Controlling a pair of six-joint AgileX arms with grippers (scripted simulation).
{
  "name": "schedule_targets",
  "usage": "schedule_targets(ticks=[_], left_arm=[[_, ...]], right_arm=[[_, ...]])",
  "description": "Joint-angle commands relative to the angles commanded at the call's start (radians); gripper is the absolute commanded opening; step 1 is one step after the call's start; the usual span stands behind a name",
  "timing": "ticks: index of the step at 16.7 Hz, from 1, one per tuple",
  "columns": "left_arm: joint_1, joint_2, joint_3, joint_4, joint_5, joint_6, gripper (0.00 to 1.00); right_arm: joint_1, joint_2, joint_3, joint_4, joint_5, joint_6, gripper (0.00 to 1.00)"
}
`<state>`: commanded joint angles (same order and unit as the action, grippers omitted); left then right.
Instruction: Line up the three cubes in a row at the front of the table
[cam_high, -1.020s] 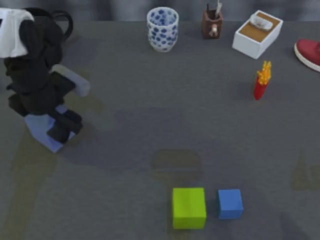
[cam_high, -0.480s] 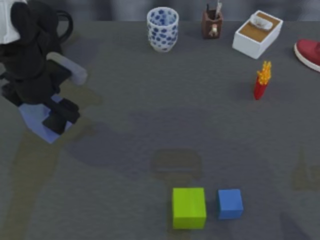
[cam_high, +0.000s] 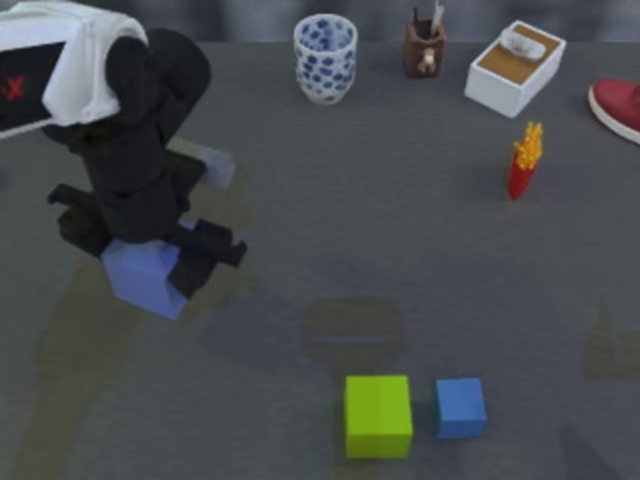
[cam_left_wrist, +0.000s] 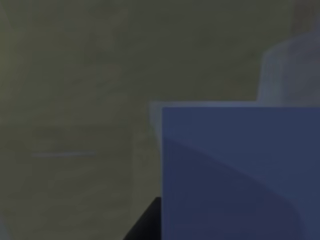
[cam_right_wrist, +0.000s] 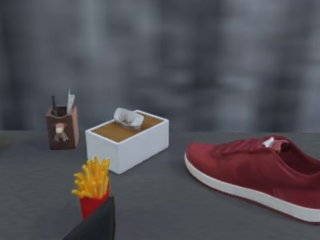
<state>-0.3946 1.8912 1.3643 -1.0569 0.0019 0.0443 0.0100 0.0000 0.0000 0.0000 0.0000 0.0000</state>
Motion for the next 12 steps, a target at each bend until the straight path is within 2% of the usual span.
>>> schedule_targets(ticks=[7,9,12], left_arm=[[-0.258,-0.125,-0.136,-0.008,-0.001,-0.593,0.00],[-0.314,-0.164,-0.166,-0.002,-0.003,-0.708,0.00],[-0.364,-0.204,-0.193,0.008,-0.006,-0.798,0.00]], right_arm=[[0.000,0.000,0.000,0.000,0.000,0.000,1.00],[0.000,0.000,0.000,0.000,0.000,0.000,1.00],[0.000,0.000,0.000,0.000,0.000,0.000,1.00]])
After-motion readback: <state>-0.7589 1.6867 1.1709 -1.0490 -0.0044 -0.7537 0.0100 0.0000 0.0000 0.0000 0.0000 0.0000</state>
